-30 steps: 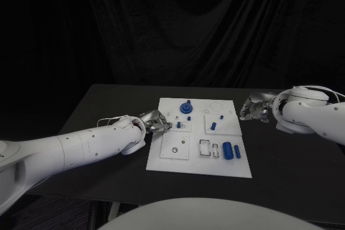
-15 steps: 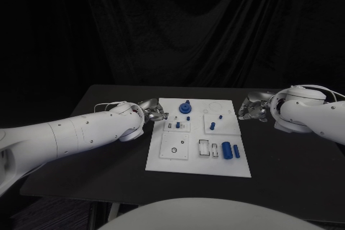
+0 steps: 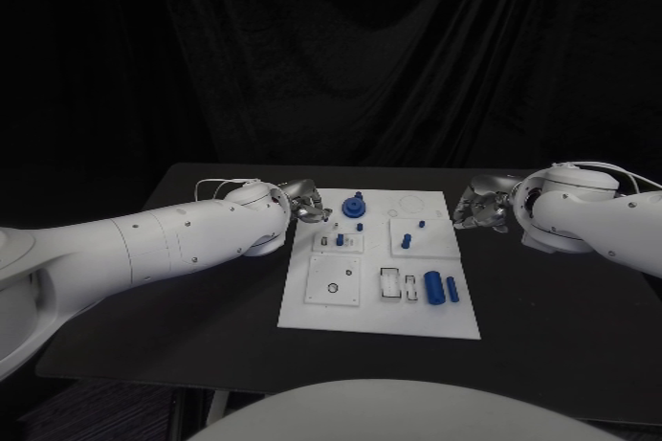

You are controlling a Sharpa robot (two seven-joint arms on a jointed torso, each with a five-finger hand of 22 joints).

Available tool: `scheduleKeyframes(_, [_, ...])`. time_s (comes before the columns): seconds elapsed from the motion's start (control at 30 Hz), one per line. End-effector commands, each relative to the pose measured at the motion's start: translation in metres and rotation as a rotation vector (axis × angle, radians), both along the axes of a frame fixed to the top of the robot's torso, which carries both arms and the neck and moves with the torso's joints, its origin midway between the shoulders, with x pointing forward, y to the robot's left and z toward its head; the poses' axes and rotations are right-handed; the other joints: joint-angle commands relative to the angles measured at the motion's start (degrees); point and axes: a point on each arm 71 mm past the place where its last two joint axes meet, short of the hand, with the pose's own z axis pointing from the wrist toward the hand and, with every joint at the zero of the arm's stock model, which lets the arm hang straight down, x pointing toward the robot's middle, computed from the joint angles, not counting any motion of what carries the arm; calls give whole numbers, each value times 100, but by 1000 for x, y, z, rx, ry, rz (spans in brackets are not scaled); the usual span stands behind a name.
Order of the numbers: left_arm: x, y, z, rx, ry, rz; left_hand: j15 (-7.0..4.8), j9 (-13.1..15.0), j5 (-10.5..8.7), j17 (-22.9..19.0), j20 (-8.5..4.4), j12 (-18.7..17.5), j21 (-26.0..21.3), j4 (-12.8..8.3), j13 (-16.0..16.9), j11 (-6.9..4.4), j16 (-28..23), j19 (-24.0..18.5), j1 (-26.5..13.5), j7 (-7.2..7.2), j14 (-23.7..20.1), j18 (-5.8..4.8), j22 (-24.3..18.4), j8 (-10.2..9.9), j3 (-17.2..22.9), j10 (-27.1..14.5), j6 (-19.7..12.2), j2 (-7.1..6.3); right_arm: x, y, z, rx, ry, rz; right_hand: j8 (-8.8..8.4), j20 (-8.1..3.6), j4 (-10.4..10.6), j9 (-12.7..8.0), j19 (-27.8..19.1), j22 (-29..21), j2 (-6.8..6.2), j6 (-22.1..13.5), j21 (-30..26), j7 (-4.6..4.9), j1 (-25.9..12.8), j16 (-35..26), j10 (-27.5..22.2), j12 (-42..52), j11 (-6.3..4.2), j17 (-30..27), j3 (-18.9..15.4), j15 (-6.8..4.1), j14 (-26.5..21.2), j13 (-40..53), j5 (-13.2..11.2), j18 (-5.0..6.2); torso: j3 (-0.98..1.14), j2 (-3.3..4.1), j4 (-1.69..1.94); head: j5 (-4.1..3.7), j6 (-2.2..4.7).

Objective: Assemble the parts on the task board

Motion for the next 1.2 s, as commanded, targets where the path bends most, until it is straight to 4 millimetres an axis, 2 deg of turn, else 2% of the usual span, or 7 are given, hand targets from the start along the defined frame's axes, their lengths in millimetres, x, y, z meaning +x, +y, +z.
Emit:
scheduleKeyframes(0.03, [0,-2,-2,62,-15,-4,-47,161,-28,1510,-1,20,30,-94,1509,-30,15,52,-3,-22,595,-73,1073,-20,113,606,-33,42,-1,-1,-1,-12,5,-10,-19,-3,10,-9,-35,248,-2,44,-17,-14,74,-19,-38,-24,14,-9,29,-13,-34,-5,30,103,-1,3,7,-14,-1])
scheduleKeyframes(0.2, [-3,-7,-7,71,-68,-9,-55,162,-65,1510,-6,20,62,-78,1509,-38,15,75,-23,-32,595,-80,1084,-4,107,606,5,45,-1,-2,-1,-13,6,-11,-19,-3,10,-9,-35,248,-2,44,-17,-14,74,-19,-38,-24,14,-9,29,-13,-34,-5,30,103,4,8,-2,1,-1])
scheduleKeyframes(0.3, [-6,-9,-9,72,-95,-7,-67,163,-56,1510,-14,20,92,-81,1509,-51,15,98,-32,-46,595,-87,1095,18,102,606,45,31,-1,-2,-1,-13,7,-12,-20,-3,0,-11,-35,249,-9,45,-19,-13,85,-28,-42,-28,14,-14,41,-12,-39,-6,31,103,-2,12,20,-12,-1])
scheduleKeyframes(0.57, [-12,-9,-15,78,-99,8,-90,154,-6,1510,-34,20,130,-89,1509,-72,15,133,-52,-64,595,-96,1106,17,103,606,70,-3,-1,-1,-1,-17,11,-13,-20,-3,0,-11,-35,249,-9,45,-19,-13,85,-28,-42,-28,14,-14,41,-12,-39,-6,31,103,-6,9,33,-34,-1])
scheduleKeyframes(0.7, [-15,-8,-19,77,-93,10,-94,153,-14,1510,-38,20,140,-83,1509,-76,15,141,-66,-67,595,-99,1110,17,98,606,83,-10,-1,-1,-1,-18,11,-14,-20,-3,0,-11,-35,249,-9,45,-19,-13,85,-28,-42,-28,14,-14,41,-12,-39,-6,31,103,-3,6,20,-13,-1])
scheduleKeyframes(1.07, [-21,-5,-31,68,-87,6,-101,151,-27,1510,-46,20,134,-53,1509,-83,15,145,-96,-75,595,-98,1107,20,96,606,119,11,0,-1,-1,-18,9,-15,-20,-3,0,-11,-35,249,-9,45,-19,-13,85,-28,-42,-28,14,-14,41,-12,-39,-6,31,103,7,1,15,-43,-1])
scheduleKeyframes(1.2, [-23,-4,-36,68,-78,4,-101,151,-27,1510,-47,20,125,-52,1509,-83,15,141,-97,-76,595,-96,1104,20,96,606,121,12,0,-2,-1,-19,10,-16,-20,-3,0,-11,-35,249,-9,45,-19,-13,85,-28,-42,-28,14,-14,41,-12,-39,-6,31,103,11,-4,32,-61,-1])
